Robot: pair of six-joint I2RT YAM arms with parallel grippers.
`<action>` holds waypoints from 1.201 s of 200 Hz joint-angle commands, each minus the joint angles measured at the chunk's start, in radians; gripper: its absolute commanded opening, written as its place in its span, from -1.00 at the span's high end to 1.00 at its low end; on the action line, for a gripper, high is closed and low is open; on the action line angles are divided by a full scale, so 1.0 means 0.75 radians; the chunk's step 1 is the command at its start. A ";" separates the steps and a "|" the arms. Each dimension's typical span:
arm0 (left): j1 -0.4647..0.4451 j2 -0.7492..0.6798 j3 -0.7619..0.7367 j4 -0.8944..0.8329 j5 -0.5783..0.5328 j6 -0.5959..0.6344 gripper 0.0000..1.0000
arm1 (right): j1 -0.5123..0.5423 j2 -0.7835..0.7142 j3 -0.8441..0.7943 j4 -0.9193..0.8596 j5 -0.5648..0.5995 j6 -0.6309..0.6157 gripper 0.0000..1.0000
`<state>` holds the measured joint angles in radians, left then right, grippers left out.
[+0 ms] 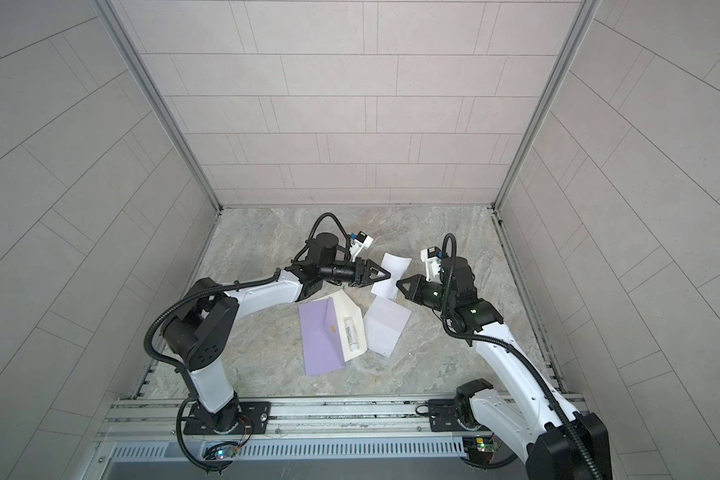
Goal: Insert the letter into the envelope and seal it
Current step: 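Lift the folded letter with the right gripper while the left gripper draws back, then carry the held letter over the lilac envelope with the right gripper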
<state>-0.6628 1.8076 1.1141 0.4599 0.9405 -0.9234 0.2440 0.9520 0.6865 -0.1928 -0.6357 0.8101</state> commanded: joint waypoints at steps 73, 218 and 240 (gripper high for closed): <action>-0.001 -0.049 -0.001 0.015 -0.013 0.024 1.00 | 0.008 -0.064 -0.033 0.075 -0.001 0.000 0.05; 0.054 -0.195 -0.104 -0.008 -0.180 0.038 0.25 | 0.179 -0.067 0.006 0.035 0.238 -0.027 1.00; 0.174 -0.311 -0.226 -0.088 -0.345 -0.037 -0.39 | 0.242 -0.047 -0.007 0.015 0.284 -0.039 1.00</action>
<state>-0.6254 1.6855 1.0214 0.4500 0.8230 -0.9096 0.3840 0.9039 0.6716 -0.1120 -0.5068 0.8223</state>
